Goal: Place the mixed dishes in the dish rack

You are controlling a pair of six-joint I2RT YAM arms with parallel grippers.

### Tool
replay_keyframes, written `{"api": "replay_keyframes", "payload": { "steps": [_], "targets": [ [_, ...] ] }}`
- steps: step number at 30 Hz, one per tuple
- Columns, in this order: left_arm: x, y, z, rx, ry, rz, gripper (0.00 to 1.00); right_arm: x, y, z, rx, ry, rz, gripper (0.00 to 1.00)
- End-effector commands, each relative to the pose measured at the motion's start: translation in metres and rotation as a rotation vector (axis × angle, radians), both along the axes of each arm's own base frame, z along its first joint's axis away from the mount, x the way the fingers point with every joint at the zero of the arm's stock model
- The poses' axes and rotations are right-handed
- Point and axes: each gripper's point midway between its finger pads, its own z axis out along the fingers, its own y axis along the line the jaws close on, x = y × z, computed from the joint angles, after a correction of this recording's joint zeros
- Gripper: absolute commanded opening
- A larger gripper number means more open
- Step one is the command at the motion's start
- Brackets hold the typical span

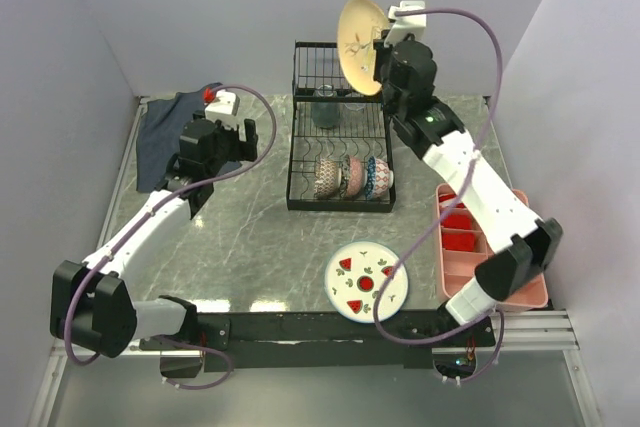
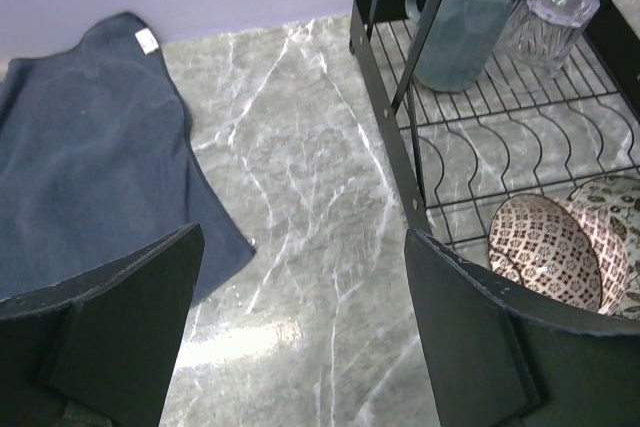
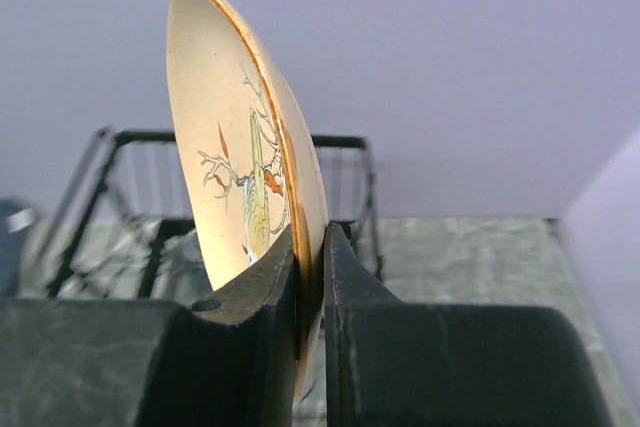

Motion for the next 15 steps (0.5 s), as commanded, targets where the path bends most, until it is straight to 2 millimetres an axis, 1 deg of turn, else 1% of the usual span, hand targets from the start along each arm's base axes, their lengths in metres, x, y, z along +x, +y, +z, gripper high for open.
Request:
{"api": "replay_keyframes", "payload": {
  "steps": [1, 2, 3, 5, 6, 8, 9, 10, 11, 12, 13, 14, 15],
  "targets": [
    [-0.003, -0.001, 0.018, -0.056, -0.07, 0.0, 0.88, -0.006, -0.036, 0.106, 0.212, -0.362, -0.253, 0.0],
    [-0.002, 0.0, 0.017, -0.059, -0.069, 0.008, 0.88, -0.006, -0.039, 0.11, 0.201, -0.364, -0.285, 0.0],
    [-0.003, 0.001, 0.014, -0.06, -0.064, 0.009, 0.88, 0.002, -0.036, 0.1, 0.191, -0.342, -0.308, 0.0],
    [-0.004, 0.0, 0.012, -0.061, -0.059, 0.004, 0.88, 0.005, -0.037, 0.097, 0.185, -0.336, -0.341, 0.0],
    [-0.005, -0.001, 0.011, -0.062, -0.058, -0.001, 0.88, 0.01, -0.035, 0.091, 0.17, -0.323, -0.348, 0.0],
    [-0.005, 0.0, 0.008, -0.062, -0.055, 0.002, 0.89, 0.012, -0.037, 0.092, 0.16, -0.329, -0.376, 0.0],
    [-0.005, 0.0, 0.006, -0.061, -0.051, 0.003, 0.88, 0.018, -0.035, 0.084, 0.141, -0.313, -0.389, 0.0],
    [-0.005, 0.0, 0.005, -0.061, -0.049, 0.004, 0.89, 0.02, -0.035, 0.083, 0.138, -0.313, -0.405, 0.0],
    [-0.005, 0.0, 0.004, -0.068, -0.048, 0.003, 0.89, 0.019, -0.038, 0.089, 0.131, -0.317, -0.42, 0.0],
    [-0.006, 0.0, 0.001, -0.067, -0.042, 0.003, 0.89, 0.026, -0.036, 0.081, 0.118, -0.296, -0.448, 0.0],
    [-0.006, -0.001, 0.003, -0.071, -0.044, -0.001, 0.89, 0.028, -0.037, 0.079, 0.113, -0.287, -0.464, 0.0],
    [-0.006, -0.002, 0.002, -0.076, -0.04, -0.003, 0.89, 0.027, -0.039, 0.084, 0.11, -0.291, -0.479, 0.0],
    [-0.006, -0.002, -0.001, -0.079, -0.037, -0.002, 0.89, 0.034, -0.036, 0.076, 0.095, -0.275, -0.492, 0.0]
  ]
}}
